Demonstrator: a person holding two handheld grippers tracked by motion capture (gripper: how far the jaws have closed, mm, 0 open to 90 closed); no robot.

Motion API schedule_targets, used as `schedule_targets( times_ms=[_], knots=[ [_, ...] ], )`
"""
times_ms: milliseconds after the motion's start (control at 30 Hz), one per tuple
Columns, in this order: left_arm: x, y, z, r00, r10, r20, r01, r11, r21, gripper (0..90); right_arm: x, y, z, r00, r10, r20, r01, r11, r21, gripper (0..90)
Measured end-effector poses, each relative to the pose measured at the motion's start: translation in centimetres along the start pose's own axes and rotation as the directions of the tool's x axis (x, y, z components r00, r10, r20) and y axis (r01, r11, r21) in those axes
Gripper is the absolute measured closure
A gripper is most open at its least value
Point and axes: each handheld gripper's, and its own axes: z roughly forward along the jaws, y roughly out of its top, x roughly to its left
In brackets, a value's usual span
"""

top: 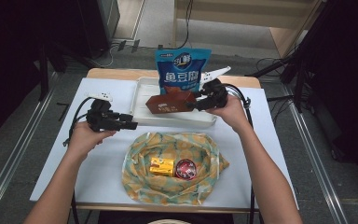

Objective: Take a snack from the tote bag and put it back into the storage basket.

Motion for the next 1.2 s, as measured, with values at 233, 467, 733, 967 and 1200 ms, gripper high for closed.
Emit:
schedule_targets(
  times_ms=[233,467,733,967,1200],
  knots=[
    [-0.1,0.0,0.1,0.9999,0.008,0.010,-0.008,0.9999,0.006,45.0,-0.5,-1.6,1.0,0.9996,0.027,0.004,-0.027,1.000,0.000,43.5],
    [-0.2,0.0,0.2,0.9998,0.016,0.013,-0.016,0.9998,0.008,45.0,-0.8,-2.8,1.9,0.9993,0.036,0.009,-0.036,0.999,-0.001,42.8],
    [-0.2,0.0,0.2,0.9996,0.022,0.015,-0.022,0.9997,0.004,45.0,-1.1,-3.9,3.0,0.9993,0.035,0.013,-0.036,0.999,0.025,42.1],
    [-0.3,0.0,0.2,0.9995,0.026,0.017,-0.026,0.9997,0.002,44.9,-1.5,-4.7,3.4,0.9989,0.046,0.011,-0.046,0.999,0.008,40.4],
    [-0.3,0.0,0.3,0.9994,0.029,0.016,-0.030,0.9995,0.006,45.0,-1.8,-5.7,4.0,0.9984,0.050,0.024,-0.052,0.997,0.053,38.2]
  ],
)
